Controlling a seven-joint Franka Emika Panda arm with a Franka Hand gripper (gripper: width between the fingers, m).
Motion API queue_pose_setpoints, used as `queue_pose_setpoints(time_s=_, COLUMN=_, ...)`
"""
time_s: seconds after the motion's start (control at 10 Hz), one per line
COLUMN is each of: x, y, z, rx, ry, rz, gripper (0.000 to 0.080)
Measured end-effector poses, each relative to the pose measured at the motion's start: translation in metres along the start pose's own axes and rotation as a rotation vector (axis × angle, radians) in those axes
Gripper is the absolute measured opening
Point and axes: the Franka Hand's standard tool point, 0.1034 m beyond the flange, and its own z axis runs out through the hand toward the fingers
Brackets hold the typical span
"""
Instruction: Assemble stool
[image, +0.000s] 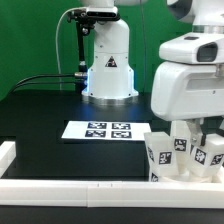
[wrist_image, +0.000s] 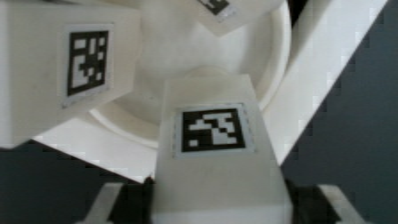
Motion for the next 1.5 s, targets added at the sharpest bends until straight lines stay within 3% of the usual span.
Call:
queue_pose_setpoints(time_s=0.4, x=-0.0025, y=-0.0023, z=0.0001, rx=0.020, ry=0.030, rz=0.643, gripper=0.0334)
queue_pose_setpoints(time_s=0.8, x=-0.0037, y=0.0000, z=0.0004, rx=0.022, ry=0.025, rz=0.899, gripper=0.0334)
queue_pose_setpoints(time_s=1.2, x=-0.0083, y=0.0002, z=0.0018, rx=0.095, ry=-0.044, rz=1.596, gripper=0.0334)
queue_pose_setpoints(time_s=1.5, x=-0.0085, y=0.0001, z=0.0020, rx=0.094, ry=-0.053, rz=1.744, gripper=0.0334)
